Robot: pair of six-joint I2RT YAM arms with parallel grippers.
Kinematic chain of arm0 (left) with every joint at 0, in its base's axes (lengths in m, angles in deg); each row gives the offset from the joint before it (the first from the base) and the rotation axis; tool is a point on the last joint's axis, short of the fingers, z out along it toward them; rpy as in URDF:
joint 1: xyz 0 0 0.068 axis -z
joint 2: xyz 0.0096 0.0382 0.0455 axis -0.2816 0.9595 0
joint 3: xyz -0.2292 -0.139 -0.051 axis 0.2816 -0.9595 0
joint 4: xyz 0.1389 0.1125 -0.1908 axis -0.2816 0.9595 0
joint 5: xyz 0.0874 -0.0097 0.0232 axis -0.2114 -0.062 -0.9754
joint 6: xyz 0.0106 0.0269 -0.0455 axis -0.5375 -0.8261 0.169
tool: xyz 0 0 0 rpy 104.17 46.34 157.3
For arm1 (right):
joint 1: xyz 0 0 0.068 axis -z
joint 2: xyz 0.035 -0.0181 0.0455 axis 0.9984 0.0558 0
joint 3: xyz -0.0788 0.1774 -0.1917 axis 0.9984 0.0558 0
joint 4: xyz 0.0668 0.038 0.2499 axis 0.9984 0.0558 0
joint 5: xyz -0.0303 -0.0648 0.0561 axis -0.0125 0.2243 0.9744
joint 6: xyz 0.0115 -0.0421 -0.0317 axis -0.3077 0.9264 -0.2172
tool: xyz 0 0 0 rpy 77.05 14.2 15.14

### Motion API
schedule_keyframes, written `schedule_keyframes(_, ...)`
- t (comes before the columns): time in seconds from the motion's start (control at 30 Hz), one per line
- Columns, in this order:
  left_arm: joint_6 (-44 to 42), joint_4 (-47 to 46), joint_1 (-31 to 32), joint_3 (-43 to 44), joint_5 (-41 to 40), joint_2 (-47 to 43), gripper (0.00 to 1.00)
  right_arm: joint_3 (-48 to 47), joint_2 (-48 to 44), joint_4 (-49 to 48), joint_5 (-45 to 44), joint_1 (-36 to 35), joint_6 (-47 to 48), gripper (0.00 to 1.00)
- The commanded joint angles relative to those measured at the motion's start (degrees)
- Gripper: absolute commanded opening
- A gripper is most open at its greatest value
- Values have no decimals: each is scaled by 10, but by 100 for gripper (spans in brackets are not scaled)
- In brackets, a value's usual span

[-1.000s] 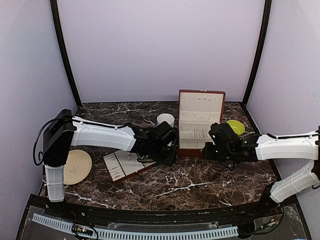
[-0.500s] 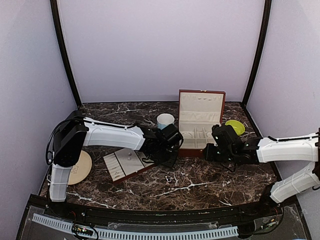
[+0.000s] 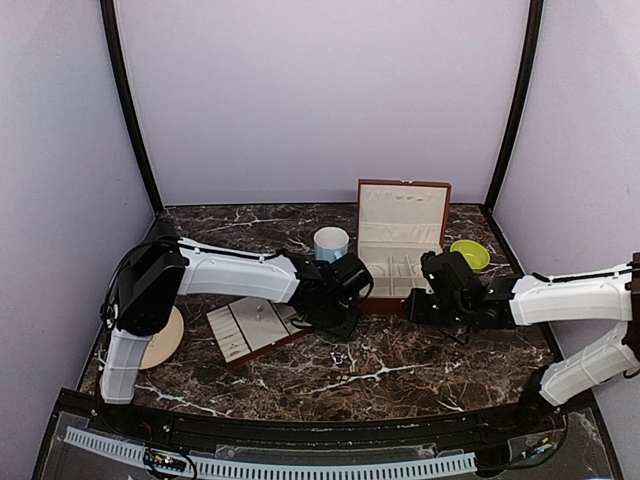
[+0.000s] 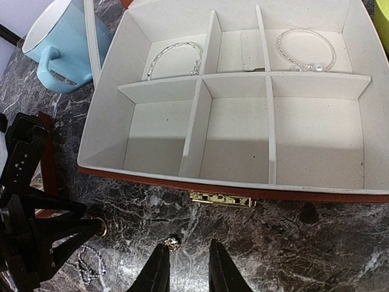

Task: Organize the mixed jewelry
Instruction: Pick up the ring from the center of the board.

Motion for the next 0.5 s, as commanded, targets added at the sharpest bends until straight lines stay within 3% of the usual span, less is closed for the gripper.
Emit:
schedule_keyframes(0.0,-18,34,12,30,-25,9,27,11,-1,-21,0,4,-2,23)
schedule_keyframes(0.47,-35,90,25,65,-77,44,17,23,-11,-26,-1,4,-7,23)
